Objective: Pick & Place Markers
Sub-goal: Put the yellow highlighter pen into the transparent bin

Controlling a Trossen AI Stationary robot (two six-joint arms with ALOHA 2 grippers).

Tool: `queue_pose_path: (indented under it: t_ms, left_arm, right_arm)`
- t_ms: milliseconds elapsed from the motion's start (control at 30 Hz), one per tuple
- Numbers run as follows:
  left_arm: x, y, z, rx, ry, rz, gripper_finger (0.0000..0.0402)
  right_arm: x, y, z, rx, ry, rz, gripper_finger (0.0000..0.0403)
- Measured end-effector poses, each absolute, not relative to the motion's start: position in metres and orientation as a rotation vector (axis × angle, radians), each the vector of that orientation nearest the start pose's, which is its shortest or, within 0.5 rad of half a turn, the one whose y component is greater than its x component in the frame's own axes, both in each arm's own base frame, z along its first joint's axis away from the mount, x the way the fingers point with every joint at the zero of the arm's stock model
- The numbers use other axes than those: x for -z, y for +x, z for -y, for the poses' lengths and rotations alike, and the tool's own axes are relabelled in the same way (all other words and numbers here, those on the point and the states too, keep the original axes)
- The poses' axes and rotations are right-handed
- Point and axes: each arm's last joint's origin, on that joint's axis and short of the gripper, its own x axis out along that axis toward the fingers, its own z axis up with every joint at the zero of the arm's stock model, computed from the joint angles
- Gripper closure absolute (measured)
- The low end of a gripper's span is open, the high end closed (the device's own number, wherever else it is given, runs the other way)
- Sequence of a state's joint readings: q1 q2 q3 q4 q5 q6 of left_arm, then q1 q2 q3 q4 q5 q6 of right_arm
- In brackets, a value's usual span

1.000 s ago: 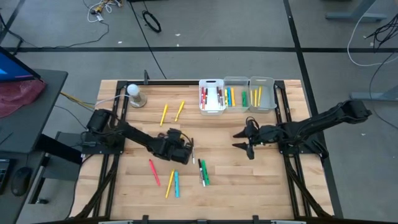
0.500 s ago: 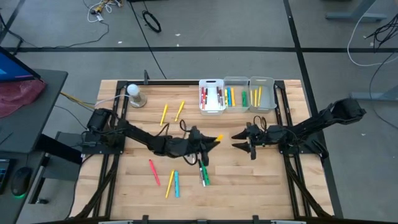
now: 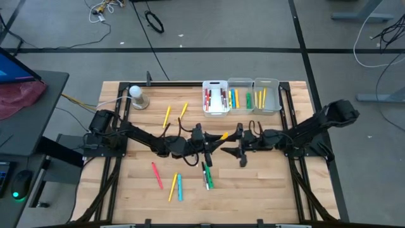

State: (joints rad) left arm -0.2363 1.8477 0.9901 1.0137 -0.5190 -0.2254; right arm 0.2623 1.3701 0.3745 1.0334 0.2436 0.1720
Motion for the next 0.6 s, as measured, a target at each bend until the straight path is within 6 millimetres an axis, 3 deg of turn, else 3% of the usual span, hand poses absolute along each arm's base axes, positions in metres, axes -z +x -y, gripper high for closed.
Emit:
queue_pose_path:
  t_ms: [233,533,600]
  left_arm:
    - [-0.226,0.382,0.077,-0.265,-0.270,0.179,0.0332]
    - [-0.226,0.382,0.078,-0.257,-0.256,0.176,0.0297]
    - [-0.226,0.382,0.078,-0.262,-0.226,0.168,0.0278]
  right_arm:
    - [-0.193,0.269,-0.066,-0.023,0.155,0.020,0.0219]
    - [-0.192,0.274,-0.067,-0.015,0.154,0.005,0.0349]
    - [-0.191,0.273,-0.066,-0.009,0.146,-0.016,0.0350]
